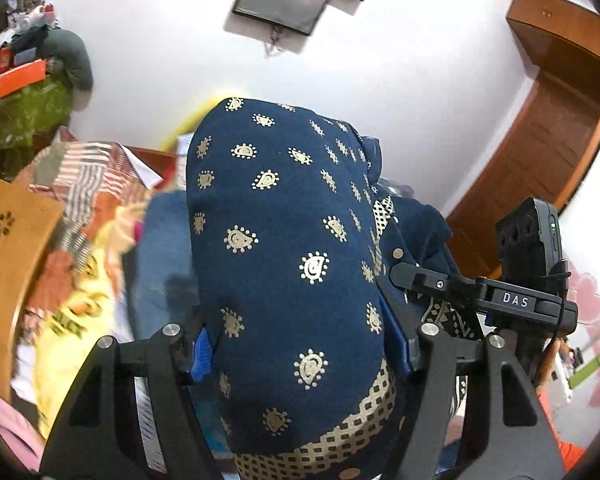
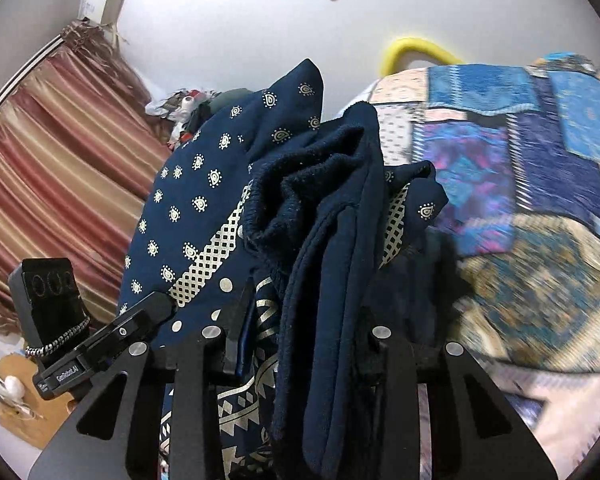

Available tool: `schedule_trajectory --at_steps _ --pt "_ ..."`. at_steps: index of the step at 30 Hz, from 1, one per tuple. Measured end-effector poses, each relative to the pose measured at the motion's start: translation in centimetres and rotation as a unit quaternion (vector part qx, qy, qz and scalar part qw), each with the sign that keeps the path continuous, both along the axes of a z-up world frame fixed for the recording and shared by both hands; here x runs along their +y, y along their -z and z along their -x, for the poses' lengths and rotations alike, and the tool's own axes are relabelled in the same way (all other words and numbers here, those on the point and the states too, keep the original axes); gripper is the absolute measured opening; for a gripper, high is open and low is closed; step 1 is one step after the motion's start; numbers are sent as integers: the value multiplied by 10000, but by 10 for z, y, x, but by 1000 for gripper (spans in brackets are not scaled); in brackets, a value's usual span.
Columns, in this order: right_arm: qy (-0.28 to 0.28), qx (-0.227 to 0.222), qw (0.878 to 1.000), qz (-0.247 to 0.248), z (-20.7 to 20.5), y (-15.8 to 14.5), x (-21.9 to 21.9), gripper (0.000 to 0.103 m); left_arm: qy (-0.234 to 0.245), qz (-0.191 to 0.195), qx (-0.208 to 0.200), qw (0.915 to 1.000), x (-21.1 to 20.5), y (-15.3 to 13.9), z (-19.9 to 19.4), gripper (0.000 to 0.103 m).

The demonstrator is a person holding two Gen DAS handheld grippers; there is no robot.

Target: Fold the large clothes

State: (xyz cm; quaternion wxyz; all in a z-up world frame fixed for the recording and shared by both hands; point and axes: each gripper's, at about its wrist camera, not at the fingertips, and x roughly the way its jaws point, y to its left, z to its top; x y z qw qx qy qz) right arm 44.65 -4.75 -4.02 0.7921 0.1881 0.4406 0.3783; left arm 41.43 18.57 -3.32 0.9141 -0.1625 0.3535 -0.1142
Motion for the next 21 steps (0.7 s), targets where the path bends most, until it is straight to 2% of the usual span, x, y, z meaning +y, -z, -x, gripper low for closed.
schedule_trajectory --at_steps 3,7,8,11,14,16,18,21 --pt "-47 22 10000 44 -20 16 20 31 -105 51 151 9998 29 19 -32 67" --pt "-120 510 9986 40 -58 63 47 31 -360 43 584 9976 58 68 -66 68" --pt "-87 595 9981 133 -65 76 50 31 -519 49 794 9955 68 89 -77 69" --pt "207 632 9953 708 -81 111 48 22 -770 281 825 9932 88 116 -82 74" --pt "58 884 9944 575 -87 132 40 22 -760 720 734 9918 100 125 -80 76" --pt "16 759 9950 655 -84 128 36 23 -696 586 685 9935 96 123 -78 77" --pt "47 454 9937 1021 -72 113 38 24 -715 291 656 9949 85 115 -71 77" --pt "144 55 9912 1311 -53 90 37 24 -850 -109 695 9939 71 107 -62 77"
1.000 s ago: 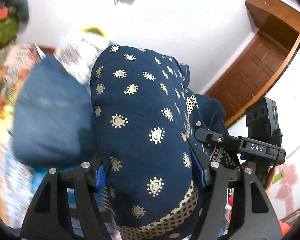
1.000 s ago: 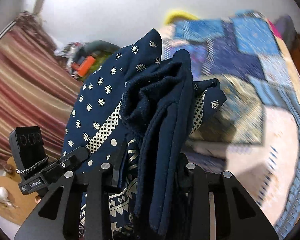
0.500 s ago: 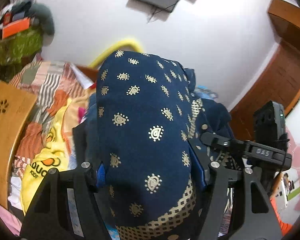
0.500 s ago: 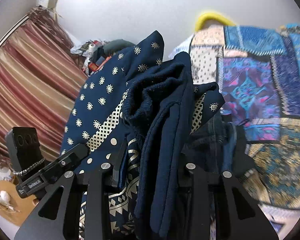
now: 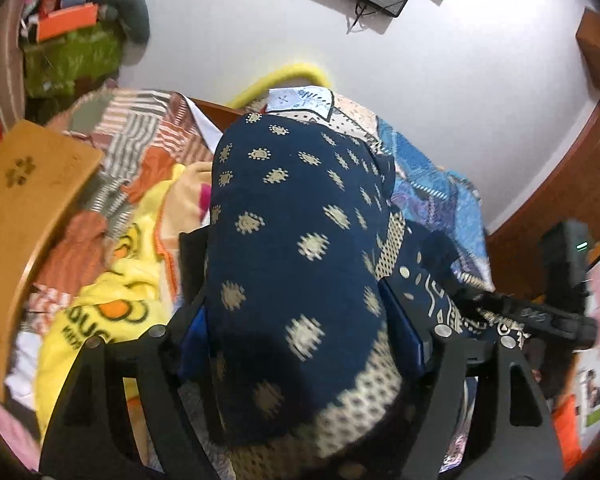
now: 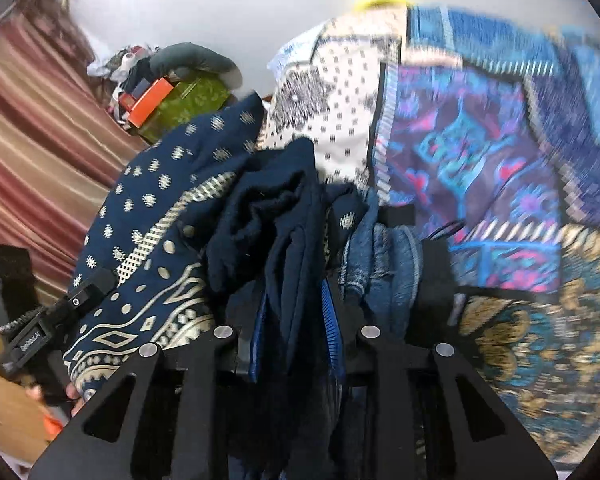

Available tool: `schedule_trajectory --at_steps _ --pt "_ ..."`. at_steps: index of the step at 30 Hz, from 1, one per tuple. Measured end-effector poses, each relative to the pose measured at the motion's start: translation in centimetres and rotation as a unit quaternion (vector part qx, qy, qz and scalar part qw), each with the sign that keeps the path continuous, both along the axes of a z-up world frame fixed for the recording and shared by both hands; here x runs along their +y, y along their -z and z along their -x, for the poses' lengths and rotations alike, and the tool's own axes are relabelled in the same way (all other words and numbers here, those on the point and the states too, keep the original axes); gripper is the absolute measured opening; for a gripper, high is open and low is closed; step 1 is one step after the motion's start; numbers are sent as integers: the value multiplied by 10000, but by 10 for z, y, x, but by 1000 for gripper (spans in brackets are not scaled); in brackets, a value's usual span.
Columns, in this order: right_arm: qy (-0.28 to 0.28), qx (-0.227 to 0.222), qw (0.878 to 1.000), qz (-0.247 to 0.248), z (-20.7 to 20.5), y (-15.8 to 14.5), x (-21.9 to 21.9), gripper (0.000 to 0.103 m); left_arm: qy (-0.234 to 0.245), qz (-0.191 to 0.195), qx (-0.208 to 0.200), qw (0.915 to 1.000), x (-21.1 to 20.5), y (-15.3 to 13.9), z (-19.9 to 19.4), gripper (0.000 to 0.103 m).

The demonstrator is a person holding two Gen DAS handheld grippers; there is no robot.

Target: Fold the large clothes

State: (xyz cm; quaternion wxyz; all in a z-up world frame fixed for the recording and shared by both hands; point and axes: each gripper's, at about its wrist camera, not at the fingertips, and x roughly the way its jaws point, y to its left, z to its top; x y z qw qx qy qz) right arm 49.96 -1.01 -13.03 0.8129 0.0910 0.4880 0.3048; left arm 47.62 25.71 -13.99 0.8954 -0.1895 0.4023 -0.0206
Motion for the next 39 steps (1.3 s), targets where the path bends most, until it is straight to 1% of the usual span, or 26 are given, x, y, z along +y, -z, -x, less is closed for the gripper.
schedule_trajectory --at_steps 3,4,6,8,10,13,14,15,17,19,20,22,23,24,25,26,27,29,31,32,33,34,35,36,37,39 --pt "16 -245 9997 78 19 -27 -4 26 -27 -347 10 9994 -8 -8 14 77" --pt "24 -293 9995 88 13 -27 -1 27 -31 -472 -13 9989 -11 -14 22 77" --pt "2 -447 9989 147 24 -41 -3 35 16 -591 -87 9982 -15 -25 38 77" --pt "-23 -729 9971 231 40 -59 -5 39 72 -650 -147 9978 -19 -36 54 77" --pt "-61 -931 9954 233 57 -77 -7 39 76 -779 -214 9967 -24 -52 72 77" --pt "-80 -1229 9923 122 92 -109 -15 39 -12 -1056 -533 9930 -34 -88 110 77" --pt "-82 -1379 9904 91 107 -121 -18 39 -27 -1091 -626 9921 -38 -98 119 77" --pt "-77 -1490 9888 62 114 -128 -19 39 -56 -1122 -793 9905 -42 -114 136 77" --pt "-43 -1825 9832 -57 142 -150 -26 39 -75 -1166 -1139 9866 -51 -142 167 77" --pt "1 -2108 9774 -158 173 -172 -34 39 -96 -1268 -1515 9802 -62 -167 200 77" --pt "36 -2232 9746 -181 186 -181 -38 39 -111 -1311 -1648 9775 -67 -176 212 77" --pt "62 -2589 9656 -246 218 -200 -46 40 -157 -1482 -2040 9676 -83 -199 249 77" --pt "67 -2738 9614 -266 232 -206 -49 40 -174 -1536 -2148 9643 -88 -205 260 77" --pt "80 -2950 9550 -295 251 -215 -54 40 -206 -1618 -2321 9589 -97 -215 278 77" --pt "101 -3083 9507 -328 262 -219 -57 40 -227 -1669 -2440 9550 -103 -222 291 77" --pt "130 -3261 9445 -383 278 -225 -61 43 -256 -1704 -2594 9503 -110 -228 307 77" --pt "158 -3420 9385 -449 293 -230 -66 47 -296 -1708 -2735 9461 -116 -234 322 77" --pt "259 -3646 9294 -507 316 -235 -72 54 -323 -1698 -2942 9400 -128 -241 347 77" --pt "363 -3894 9191 -492 338 -237 -77 58 -445 -1745 -3166 9313 -142 -245 373 77" --pt "440 -3996 9143 -484 348 -237 -79 62 -484 -1768 -3228 9286 -146 -245 381 77" --pt "508 -4057 9113 -473 354 -236 -80 69 -548 -1808 -3309 9245 -152 -246 391 77" --pt "619 -4152 9065 -454 361 -235 -81 72 -632 -1861 -3371 9207 -158 -246 399 78" --pt "708 -4230 9023 -431 367 -234 -82 77 -690 -1897 -3404 9184 -162 -244 404 78" --pt "781 -4290 8990 -412 371 -233 -82 82 -718 -1914 -3428 9169 -166 -244 408 81" --pt "833 -4324 8970 -395 373 -232 -82 84 -742 -1909 -3452 9159 -168 -243 413 87" --pt "924 -4398 8926 -356 379 -230 -82 86 -772 -1836 -3466 9166 -172 -241 420 92"
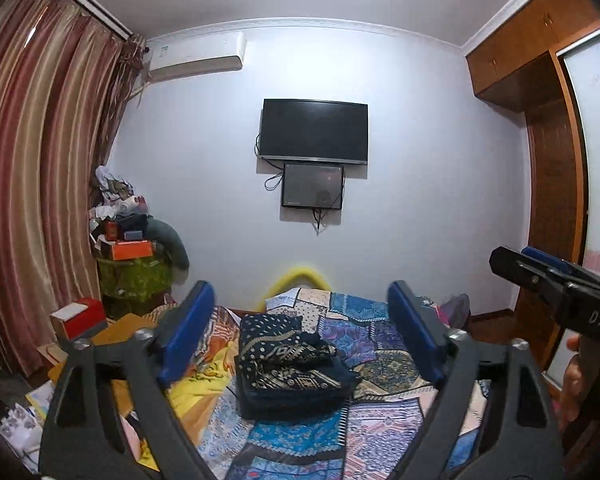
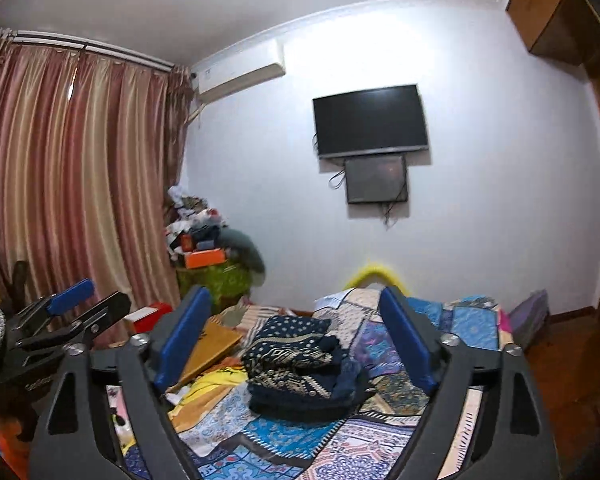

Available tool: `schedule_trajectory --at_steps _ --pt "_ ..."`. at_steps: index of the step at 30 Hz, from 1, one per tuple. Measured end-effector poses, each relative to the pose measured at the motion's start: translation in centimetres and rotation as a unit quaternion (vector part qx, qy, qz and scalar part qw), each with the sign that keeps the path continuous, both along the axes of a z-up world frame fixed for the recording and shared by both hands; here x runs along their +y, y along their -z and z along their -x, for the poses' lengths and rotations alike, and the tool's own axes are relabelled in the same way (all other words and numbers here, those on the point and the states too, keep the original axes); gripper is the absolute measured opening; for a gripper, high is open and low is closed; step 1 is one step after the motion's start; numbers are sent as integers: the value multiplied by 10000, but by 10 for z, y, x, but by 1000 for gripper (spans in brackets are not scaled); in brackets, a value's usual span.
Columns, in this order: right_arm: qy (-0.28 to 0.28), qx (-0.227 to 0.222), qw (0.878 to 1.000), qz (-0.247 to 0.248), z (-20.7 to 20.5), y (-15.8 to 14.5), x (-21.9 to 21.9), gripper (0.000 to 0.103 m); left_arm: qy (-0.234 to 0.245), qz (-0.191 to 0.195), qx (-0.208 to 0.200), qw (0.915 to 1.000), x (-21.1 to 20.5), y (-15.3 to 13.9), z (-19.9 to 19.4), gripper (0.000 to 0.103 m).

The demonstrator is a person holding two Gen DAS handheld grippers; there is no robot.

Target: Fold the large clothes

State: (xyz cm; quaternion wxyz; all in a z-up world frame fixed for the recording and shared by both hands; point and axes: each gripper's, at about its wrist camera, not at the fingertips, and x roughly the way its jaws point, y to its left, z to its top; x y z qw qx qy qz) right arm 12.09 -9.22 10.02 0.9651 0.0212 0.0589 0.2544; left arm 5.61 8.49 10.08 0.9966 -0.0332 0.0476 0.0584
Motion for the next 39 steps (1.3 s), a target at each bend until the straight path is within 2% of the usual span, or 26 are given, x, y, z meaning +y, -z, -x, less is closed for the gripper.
schedule_trajectory --at_steps 2,6,21,39 --pt "57 13 10000 39 1 1 2 87 -21 41 7 10000 -2 3 5 92" --pt "110 157 9998 4 -4 4 2 97 -195 -11 22 9998 -3 7 10 95" --pt "141 255 9996 42 3 16 -4 97 -252 -34 66 9997 -12 14 12 97" --pt "136 436 9989 103 3 16 -10 97 -303 -107 116 9994 -14 19 6 101"
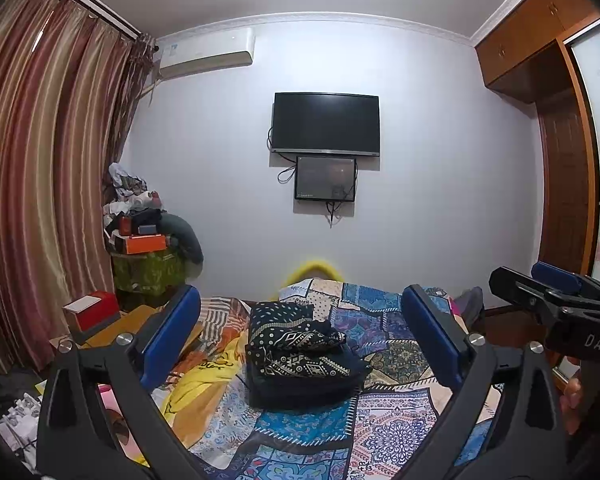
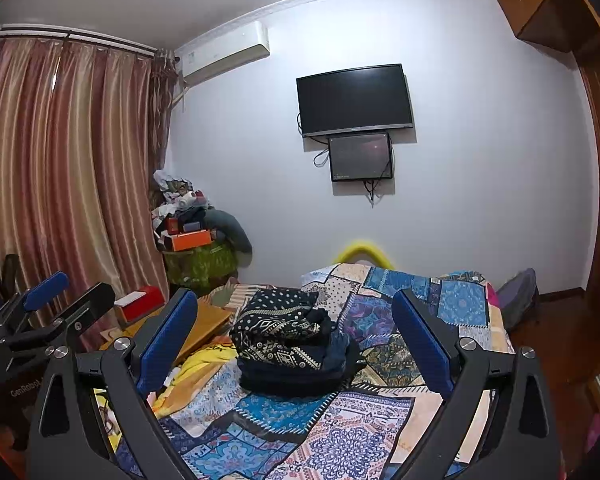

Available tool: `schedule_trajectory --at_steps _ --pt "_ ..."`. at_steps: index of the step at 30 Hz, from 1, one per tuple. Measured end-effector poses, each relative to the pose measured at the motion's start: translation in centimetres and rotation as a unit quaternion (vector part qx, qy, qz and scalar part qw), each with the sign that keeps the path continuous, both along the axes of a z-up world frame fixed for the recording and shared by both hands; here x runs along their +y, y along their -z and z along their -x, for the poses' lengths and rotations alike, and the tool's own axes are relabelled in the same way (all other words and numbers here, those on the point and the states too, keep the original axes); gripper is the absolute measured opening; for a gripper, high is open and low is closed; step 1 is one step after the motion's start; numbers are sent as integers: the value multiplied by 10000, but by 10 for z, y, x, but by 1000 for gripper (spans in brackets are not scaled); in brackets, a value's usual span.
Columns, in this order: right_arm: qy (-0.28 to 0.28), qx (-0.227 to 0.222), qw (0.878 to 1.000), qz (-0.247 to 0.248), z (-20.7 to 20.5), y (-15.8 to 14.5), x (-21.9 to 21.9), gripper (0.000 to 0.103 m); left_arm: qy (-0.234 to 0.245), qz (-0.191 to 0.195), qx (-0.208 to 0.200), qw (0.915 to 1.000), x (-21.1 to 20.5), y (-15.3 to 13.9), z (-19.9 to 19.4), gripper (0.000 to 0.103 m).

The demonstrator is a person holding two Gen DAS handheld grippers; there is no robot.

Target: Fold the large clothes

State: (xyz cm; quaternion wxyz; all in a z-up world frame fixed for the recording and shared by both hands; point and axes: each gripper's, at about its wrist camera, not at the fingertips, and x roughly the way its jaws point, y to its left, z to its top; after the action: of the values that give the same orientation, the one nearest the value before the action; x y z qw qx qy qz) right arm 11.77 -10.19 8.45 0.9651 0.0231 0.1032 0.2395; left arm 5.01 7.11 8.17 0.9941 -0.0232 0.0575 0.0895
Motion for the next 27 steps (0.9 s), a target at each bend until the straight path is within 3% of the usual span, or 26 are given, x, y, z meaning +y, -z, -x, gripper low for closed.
schedule_trajectory --at_steps 22,27 --pt "46 0 10000 -14 -3 1 -4 97 36 118 88 9999 7 3 -10 101" --pt "102 -11 9999 -58 -4 1 -7 102 61 126 109 9998 8 4 -12 101"
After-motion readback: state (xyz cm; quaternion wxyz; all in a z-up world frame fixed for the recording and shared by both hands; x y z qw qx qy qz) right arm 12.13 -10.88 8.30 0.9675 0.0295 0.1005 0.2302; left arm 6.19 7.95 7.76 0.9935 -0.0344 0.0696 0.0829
